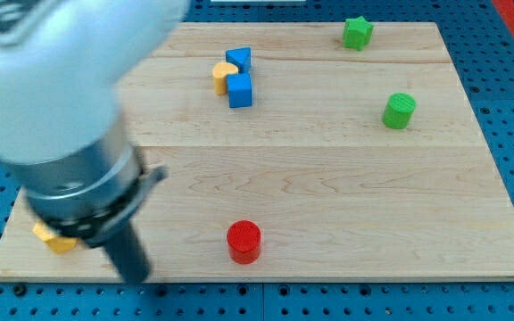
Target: Move the hexagon towards the left of the cube
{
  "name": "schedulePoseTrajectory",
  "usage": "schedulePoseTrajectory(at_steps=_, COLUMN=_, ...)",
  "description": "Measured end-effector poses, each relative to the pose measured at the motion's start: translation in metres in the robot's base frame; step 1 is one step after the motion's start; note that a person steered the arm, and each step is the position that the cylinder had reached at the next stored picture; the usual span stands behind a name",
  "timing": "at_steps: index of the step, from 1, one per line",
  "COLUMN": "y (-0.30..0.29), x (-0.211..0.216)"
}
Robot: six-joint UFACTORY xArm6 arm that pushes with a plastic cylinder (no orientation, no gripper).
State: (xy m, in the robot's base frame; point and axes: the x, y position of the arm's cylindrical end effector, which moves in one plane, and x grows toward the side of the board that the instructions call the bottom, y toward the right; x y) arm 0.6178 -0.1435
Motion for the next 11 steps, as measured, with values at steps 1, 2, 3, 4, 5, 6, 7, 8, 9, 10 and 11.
schedulePoseTrajectory(at_steps=1, y=-0.023, x=-0.001)
schedulePoseTrajectory(at_steps=2, y=-0.076, x=-0.002)
schedulePoseTrajectory(at_steps=3, y=-0.084, x=-0.029)
schedulePoseTrajectory(at_steps=4, y=-0.084, x=-0.053)
schedulePoseTrajectory(at_steps=5, y=-0.084, x=-0.058)
schedulePoseTrajectory(at_steps=6, y=-0.084, x=-0.059)
schedulePoseTrajectory(at_steps=7, y=-0.084, x=-0.059)
schedulePoseTrajectory(at_steps=8, y=-0.063, x=-0.072)
schedulePoseTrajectory(at_steps=9, y=-0.062, x=-0.086)
schedulePoseTrajectory(at_steps=10, y=-0.097, x=-0.060)
schedulePoseTrajectory(at_steps=11, y=-0.075, x=-0.116)
